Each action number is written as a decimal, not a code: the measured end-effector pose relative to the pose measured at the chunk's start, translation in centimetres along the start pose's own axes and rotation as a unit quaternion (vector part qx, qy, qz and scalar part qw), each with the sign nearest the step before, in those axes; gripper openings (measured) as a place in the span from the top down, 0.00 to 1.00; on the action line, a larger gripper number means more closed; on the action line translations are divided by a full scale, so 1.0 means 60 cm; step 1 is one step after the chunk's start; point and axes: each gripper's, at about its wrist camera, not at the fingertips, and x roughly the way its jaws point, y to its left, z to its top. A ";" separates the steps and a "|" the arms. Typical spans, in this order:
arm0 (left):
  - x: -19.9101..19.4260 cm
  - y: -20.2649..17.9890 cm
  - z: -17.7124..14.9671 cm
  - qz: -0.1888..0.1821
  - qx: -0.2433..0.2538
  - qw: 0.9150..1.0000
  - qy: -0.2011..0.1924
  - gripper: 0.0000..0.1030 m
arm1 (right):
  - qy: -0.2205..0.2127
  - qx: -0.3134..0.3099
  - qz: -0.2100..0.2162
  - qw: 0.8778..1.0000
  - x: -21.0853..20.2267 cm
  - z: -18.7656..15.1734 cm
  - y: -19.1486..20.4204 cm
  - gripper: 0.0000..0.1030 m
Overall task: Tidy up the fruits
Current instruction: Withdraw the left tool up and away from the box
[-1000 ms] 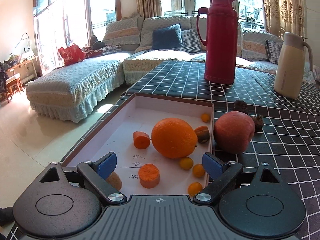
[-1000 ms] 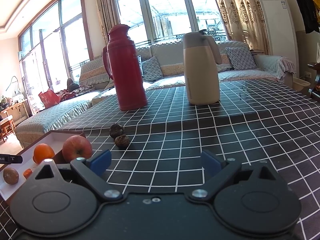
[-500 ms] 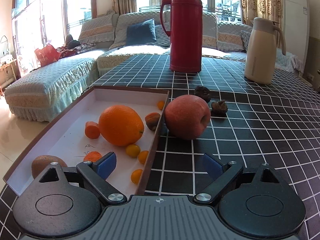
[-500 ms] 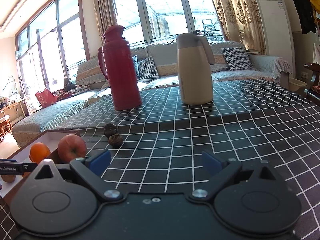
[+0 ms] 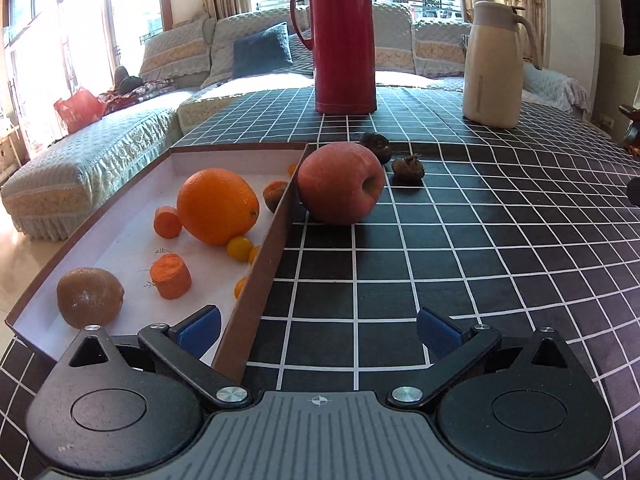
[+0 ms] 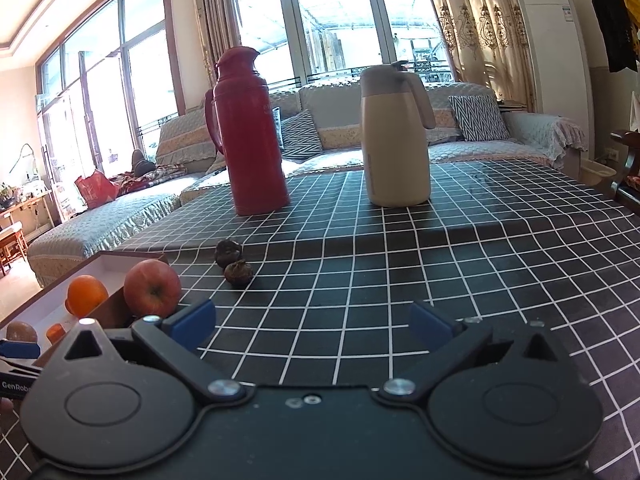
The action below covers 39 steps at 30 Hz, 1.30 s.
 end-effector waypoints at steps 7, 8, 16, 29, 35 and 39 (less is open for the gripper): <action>-0.028 -0.002 -0.019 0.007 0.010 1.000 -0.010 0.00 | -0.004 0.009 0.009 1.000 -0.013 -0.001 0.010 0.00; -0.032 -0.001 -0.020 0.002 0.007 1.000 -0.011 0.00 | -0.006 0.011 0.010 1.000 -0.016 -0.001 0.011 0.00; -0.054 -0.034 -0.031 -0.023 0.029 0.999 -0.022 0.00 | -0.010 0.026 0.006 1.000 -0.035 -0.007 0.006 0.00; -0.082 0.085 -0.015 0.046 -0.021 0.998 -0.036 0.00 | 0.018 -0.016 0.063 0.998 -0.024 -0.024 0.099 0.00; -0.071 0.146 -0.013 0.043 -0.043 0.998 -0.020 0.00 | 0.007 -0.072 0.121 0.990 -0.022 -0.013 0.198 0.00; -0.061 0.166 -0.007 0.042 -0.041 0.998 -0.020 0.00 | 0.002 -0.066 0.132 0.989 -0.027 -0.009 0.214 0.00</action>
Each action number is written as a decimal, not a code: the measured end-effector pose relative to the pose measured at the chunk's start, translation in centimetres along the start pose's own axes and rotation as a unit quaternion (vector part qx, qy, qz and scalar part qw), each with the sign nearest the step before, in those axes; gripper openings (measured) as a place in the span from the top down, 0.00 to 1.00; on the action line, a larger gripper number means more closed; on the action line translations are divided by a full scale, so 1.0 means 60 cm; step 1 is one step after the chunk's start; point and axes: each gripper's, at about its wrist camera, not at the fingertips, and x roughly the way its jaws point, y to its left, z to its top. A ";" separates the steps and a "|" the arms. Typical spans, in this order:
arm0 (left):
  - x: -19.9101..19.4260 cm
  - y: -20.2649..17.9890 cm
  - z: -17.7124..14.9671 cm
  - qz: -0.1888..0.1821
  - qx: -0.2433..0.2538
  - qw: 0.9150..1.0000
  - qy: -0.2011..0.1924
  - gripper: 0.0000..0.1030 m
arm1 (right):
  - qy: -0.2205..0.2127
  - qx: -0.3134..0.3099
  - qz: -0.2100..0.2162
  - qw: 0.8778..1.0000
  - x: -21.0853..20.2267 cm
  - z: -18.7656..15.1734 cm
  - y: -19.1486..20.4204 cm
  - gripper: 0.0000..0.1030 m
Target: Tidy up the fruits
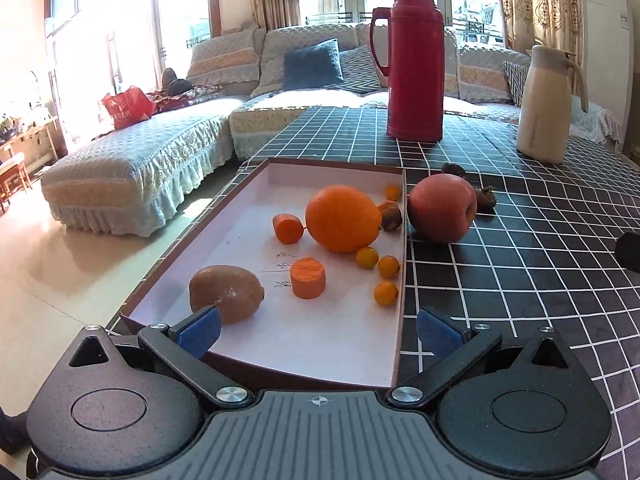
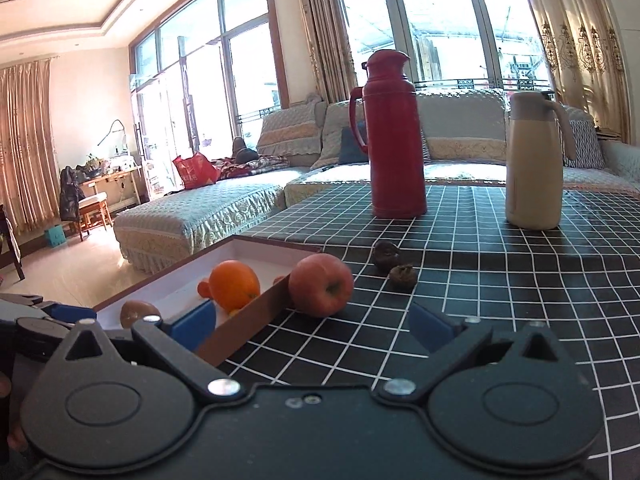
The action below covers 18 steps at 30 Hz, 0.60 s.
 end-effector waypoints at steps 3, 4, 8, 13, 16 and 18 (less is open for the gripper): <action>0.012 0.010 0.007 -0.003 -0.003 1.000 0.002 0.00 | 0.008 0.000 -0.004 1.000 -0.002 -0.007 0.000 0.00; 0.017 0.010 0.010 -0.001 -0.003 1.000 0.003 0.00 | 0.010 -0.001 -0.006 1.000 -0.003 -0.009 -0.001 0.00; 0.031 0.009 0.020 -0.005 0.000 1.000 0.000 0.00 | 0.016 -0.003 -0.020 1.000 -0.010 -0.018 -0.014 0.00; 0.036 0.007 0.024 -0.004 0.003 1.000 0.000 0.00 | 0.018 0.008 -0.036 0.999 -0.018 -0.023 -0.037 0.00; 0.037 0.008 0.024 -0.005 0.002 1.000 0.001 0.00 | 0.018 0.014 -0.039 0.999 -0.020 -0.025 -0.044 0.00; 0.036 0.009 0.024 -0.004 0.002 1.000 0.001 0.00 | 0.019 0.011 -0.037 0.999 -0.019 -0.025 -0.041 0.00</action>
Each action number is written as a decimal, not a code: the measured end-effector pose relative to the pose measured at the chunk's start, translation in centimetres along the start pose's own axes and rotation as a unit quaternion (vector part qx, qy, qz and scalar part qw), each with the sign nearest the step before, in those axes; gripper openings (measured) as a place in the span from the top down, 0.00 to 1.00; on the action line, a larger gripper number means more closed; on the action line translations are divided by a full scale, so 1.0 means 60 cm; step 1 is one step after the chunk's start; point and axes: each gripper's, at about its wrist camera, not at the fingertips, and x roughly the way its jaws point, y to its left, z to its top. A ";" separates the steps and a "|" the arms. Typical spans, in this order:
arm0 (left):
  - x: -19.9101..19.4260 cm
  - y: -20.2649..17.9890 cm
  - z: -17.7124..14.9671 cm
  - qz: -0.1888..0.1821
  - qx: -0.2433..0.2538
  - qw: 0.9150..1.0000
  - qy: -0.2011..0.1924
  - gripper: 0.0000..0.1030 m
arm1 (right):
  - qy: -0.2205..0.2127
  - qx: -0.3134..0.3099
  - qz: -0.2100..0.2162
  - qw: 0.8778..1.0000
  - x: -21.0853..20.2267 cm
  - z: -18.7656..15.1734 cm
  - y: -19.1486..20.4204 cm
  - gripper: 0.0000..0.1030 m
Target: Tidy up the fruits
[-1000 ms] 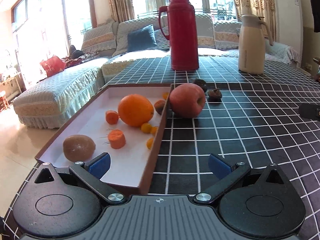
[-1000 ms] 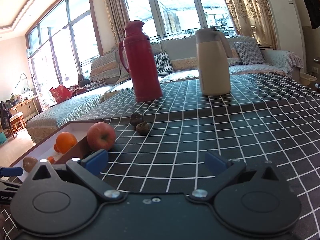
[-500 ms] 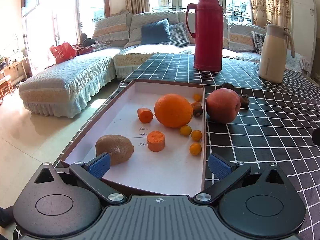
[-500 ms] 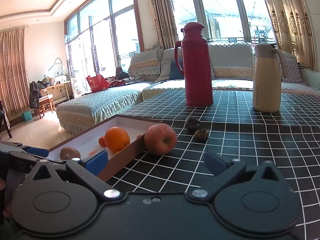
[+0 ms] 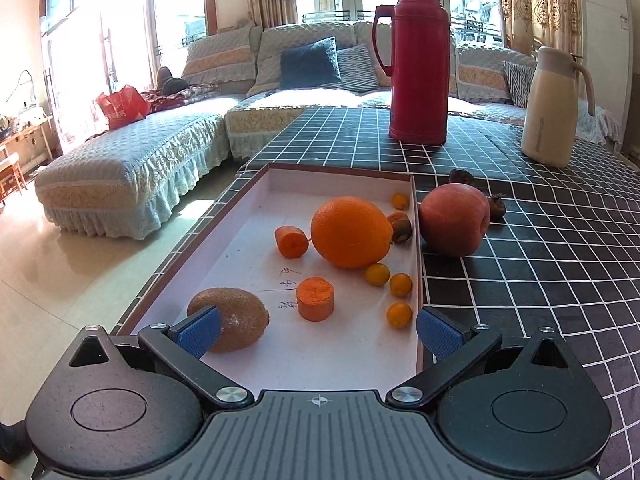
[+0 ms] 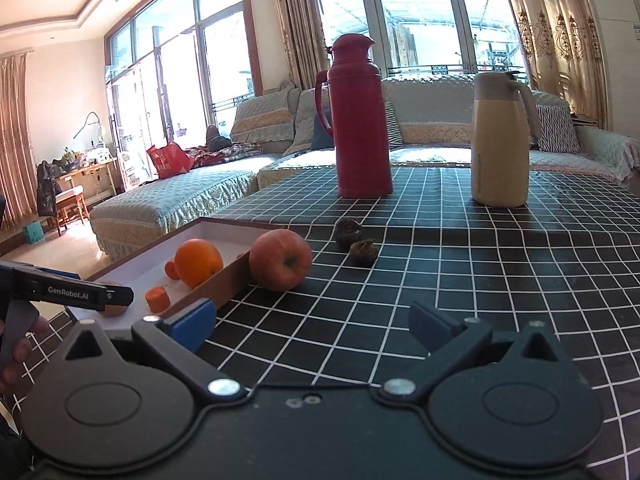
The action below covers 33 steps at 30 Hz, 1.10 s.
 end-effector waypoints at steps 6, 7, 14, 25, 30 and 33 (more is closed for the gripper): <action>0.001 0.006 -0.001 -0.001 -0.003 1.000 0.001 0.00 | 0.002 -0.007 0.005 1.000 0.002 0.000 0.013 0.00; 0.002 0.007 -0.001 -0.003 -0.004 1.000 0.002 0.00 | 0.003 -0.007 0.006 1.000 0.003 0.000 0.014 0.00; -0.002 0.020 -0.006 -0.005 -0.007 1.000 0.004 0.00 | 0.005 -0.010 0.008 1.000 0.004 0.002 0.020 0.00; -0.001 0.053 -0.011 0.009 -0.018 1.000 0.007 0.00 | 0.003 -0.019 0.024 1.000 0.006 0.008 0.043 0.00; 0.003 0.070 -0.012 0.005 -0.033 0.999 0.006 0.00 | 0.012 0.002 0.029 1.000 0.034 0.006 0.059 0.00; 0.002 0.082 -0.013 0.017 -0.042 0.999 0.003 0.00 | 0.012 0.002 0.064 0.998 0.072 0.020 0.109 0.00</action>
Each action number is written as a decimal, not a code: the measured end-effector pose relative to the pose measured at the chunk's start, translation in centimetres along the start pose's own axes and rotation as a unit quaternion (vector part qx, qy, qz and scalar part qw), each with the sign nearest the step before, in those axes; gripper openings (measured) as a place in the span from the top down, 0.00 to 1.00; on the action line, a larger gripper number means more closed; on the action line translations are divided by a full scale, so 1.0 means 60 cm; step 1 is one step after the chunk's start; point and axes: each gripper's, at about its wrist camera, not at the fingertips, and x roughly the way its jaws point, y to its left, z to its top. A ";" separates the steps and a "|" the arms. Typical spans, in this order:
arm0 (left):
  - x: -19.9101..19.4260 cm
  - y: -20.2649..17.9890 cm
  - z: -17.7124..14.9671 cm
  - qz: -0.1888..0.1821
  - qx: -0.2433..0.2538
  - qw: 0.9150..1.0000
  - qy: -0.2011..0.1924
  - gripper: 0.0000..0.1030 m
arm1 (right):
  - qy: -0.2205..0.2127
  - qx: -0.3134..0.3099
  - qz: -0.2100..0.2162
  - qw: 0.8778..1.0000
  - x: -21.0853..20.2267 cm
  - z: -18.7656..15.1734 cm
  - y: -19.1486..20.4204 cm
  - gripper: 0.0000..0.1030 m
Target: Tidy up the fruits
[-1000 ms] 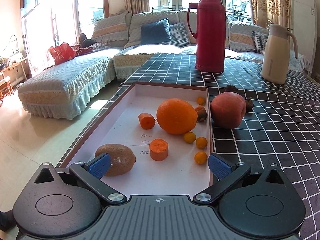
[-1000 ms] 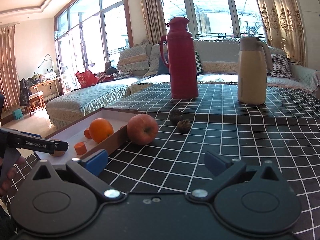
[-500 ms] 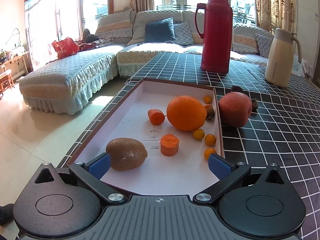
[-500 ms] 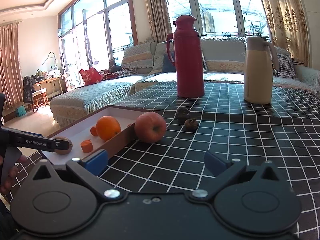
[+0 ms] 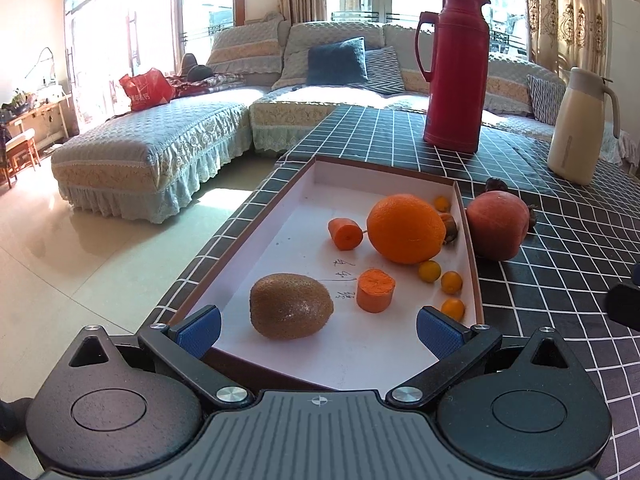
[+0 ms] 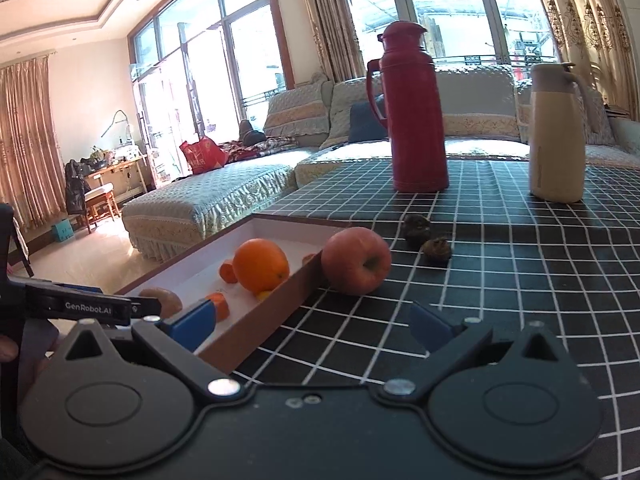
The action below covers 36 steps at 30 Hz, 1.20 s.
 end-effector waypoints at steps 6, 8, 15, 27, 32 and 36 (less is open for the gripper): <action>-0.006 0.029 -0.002 0.038 -0.005 0.999 -0.013 0.00 | 0.029 -0.046 0.010 0.998 0.112 0.044 0.107 0.02; -0.004 0.036 -0.004 0.040 -0.008 0.999 -0.011 0.00 | 0.048 -0.069 0.000 0.996 0.135 0.054 0.132 0.02; -0.003 0.037 0.004 0.061 -0.019 0.998 -0.007 0.00 | 0.066 -0.081 -0.050 0.993 0.155 0.051 0.166 0.02; 0.005 0.024 -0.002 0.065 -0.001 0.998 0.008 0.00 | 0.082 -0.058 -0.094 0.991 0.139 0.045 0.151 0.02; 0.003 0.021 -0.002 0.063 0.001 0.998 0.007 0.00 | 0.084 -0.066 -0.092 0.990 0.140 0.046 0.158 0.02; 0.000 0.019 -0.002 0.062 0.002 0.998 0.004 0.00 | 0.084 -0.070 -0.091 0.990 0.141 0.050 0.163 0.02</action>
